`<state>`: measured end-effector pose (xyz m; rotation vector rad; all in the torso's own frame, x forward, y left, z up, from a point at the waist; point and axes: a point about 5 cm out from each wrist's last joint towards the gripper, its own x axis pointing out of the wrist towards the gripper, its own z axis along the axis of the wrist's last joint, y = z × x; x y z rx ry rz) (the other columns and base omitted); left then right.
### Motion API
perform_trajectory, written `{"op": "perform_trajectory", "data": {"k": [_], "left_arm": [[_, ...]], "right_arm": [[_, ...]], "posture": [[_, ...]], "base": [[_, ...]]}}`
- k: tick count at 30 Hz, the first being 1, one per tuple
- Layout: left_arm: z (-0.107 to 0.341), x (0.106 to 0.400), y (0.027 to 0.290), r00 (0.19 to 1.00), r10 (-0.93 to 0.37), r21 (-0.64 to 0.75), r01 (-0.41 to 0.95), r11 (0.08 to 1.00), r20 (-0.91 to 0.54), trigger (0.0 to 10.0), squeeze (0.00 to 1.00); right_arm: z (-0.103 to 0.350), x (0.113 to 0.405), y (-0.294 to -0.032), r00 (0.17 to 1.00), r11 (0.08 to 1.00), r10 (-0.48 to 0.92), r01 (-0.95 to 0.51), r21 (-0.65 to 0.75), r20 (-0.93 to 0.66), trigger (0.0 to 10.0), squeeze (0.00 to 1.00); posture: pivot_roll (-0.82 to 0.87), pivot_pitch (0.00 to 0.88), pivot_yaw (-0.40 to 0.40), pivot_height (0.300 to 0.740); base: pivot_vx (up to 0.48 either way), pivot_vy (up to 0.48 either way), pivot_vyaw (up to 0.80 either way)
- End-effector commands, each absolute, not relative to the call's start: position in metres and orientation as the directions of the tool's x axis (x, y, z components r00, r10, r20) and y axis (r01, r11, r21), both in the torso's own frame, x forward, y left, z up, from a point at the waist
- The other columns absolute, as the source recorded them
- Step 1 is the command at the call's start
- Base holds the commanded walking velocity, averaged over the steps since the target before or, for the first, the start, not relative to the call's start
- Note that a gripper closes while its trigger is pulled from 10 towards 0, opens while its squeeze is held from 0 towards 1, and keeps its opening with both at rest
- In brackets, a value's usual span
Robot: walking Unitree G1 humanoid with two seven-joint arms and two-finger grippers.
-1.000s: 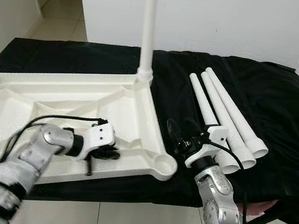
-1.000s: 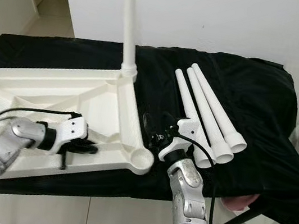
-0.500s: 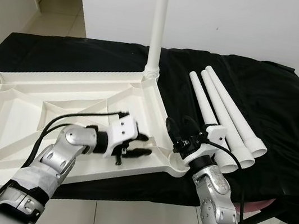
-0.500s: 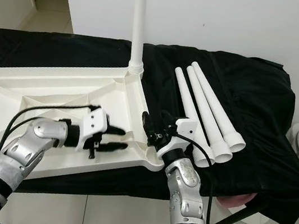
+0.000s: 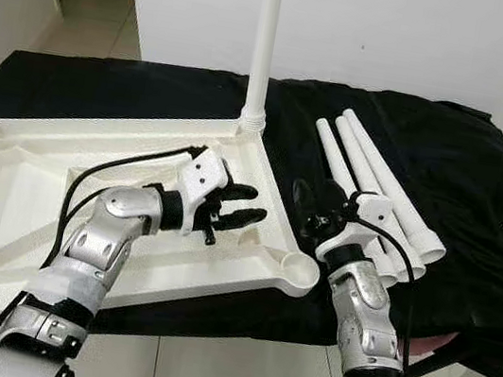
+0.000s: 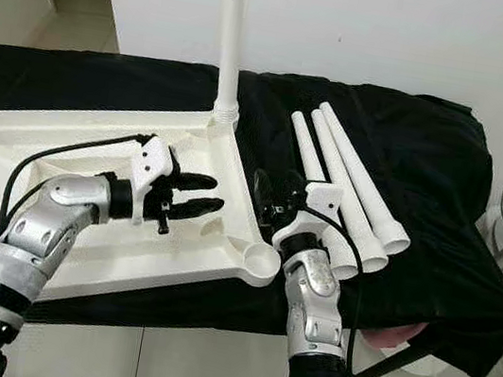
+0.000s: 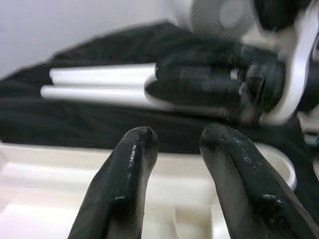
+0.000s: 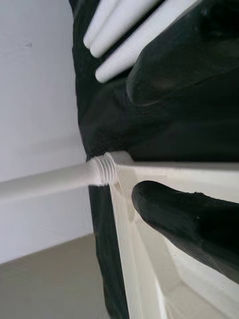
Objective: Building children table
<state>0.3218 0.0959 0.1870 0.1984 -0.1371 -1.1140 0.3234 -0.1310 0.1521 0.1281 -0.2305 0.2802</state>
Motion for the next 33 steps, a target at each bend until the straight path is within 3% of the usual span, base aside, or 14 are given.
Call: {"op": "perform_trajectory", "data": {"k": [1, 14, 29, 33], "left_arm": [[0.193, 0.344, 0.11, 0.773, -0.625, 0.123, 0.613, 0.78, 0.112, 10.0, 0.0], [0.199, 0.349, 0.103, 0.816, -0.554, 0.016, 0.559, 0.829, 0.166, 10.0, 0.0], [0.19, 0.353, 0.1, 0.845, -0.522, -0.023, 0.528, 0.849, 0.114, 10.0, 0.0], [0.183, 0.356, 0.102, 0.911, -0.402, -0.064, 0.408, 0.911, 0.09, 10.0, 0.0]], "right_arm": [[0.155, 0.332, -0.136, 0.957, 0.977, 0.19, -0.206, 0.053, 0.221, 10.0, 0.0], [0.156, 0.34, -0.141, 0.97, 0.992, 0.113, -0.123, 0.031, 0.215, 10.0, 0.0], [0.151, 0.34, -0.141, 0.974, 0.995, 0.093, -0.1, 0.02, 0.204, 10.0, 0.0], [0.148, 0.339, -0.14, 0.976, 0.996, 0.085, -0.089, 0.013, 0.2, 10.0, 0.0]], "posture": [[-0.05, 0.0, 0.007, 0.74], [-0.06, 0.0, 0.006, 0.74], [-0.06, 0.0, 0.018, 0.74], [-0.07, 0.0, 0.022, 0.74]], "base": [[0.0, 0.0, 0.0], [0.0, 0.0, 0.0], [0.0, 0.0, 0.0], [0.0, 0.0, 0.0]]}}
